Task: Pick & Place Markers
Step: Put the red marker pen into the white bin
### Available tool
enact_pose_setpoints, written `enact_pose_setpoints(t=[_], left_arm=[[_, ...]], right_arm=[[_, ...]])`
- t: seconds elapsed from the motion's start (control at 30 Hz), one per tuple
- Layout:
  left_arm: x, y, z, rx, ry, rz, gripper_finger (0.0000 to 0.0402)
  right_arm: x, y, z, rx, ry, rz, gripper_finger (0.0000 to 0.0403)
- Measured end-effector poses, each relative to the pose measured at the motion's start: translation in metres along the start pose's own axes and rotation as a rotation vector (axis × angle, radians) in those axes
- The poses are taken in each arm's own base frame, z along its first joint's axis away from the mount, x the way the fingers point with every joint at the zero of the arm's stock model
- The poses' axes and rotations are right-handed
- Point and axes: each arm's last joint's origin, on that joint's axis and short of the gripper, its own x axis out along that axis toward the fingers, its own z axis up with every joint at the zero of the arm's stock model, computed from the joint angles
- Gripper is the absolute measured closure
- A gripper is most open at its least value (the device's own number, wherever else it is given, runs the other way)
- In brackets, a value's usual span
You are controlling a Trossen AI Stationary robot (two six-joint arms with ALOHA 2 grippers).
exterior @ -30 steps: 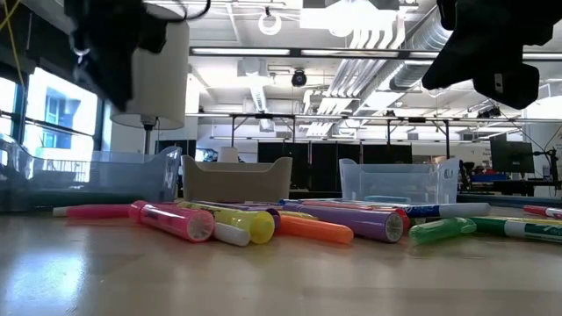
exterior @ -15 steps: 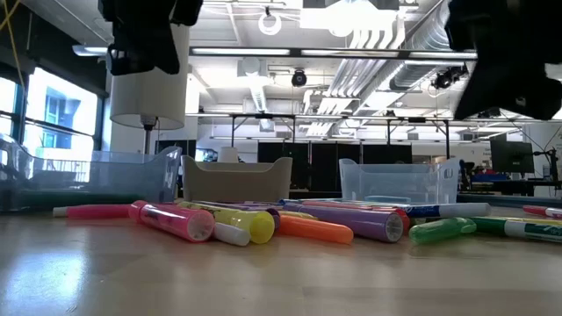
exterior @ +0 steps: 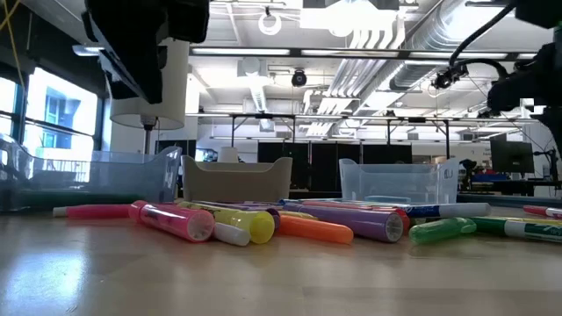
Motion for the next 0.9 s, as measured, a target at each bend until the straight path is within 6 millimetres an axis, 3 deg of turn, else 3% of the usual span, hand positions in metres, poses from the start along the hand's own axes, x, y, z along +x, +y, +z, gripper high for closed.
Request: enact_pose_setpoints(t=[0.33, 0.5, 0.7, 0.9], left_arm=[[-0.010, 0.026, 0.013, 0.105, 0.062, 0.004, 0.0401], [-0.019, 0.038, 0.020, 0.161, 0.070, 0.001, 0.0401], [-0.034, 0.051, 0.021, 0.212, 0.070, 0.038, 0.0402], [-0.060, 0.056, 0.011, 0.265, 0.019, 0.104, 0.0401]], right_arm=[[0.034, -0.006, 0.013, 0.190, 0.084, -0.041, 0.0306], [0.049, -0.012, 0.014, 0.220, 0.122, -0.059, 0.0285], [0.061, -0.015, 0.012, 0.247, 0.153, -0.019, 0.0300], [0.054, -0.010, 0.009, 0.182, 0.164, 0.000, 0.0379]])
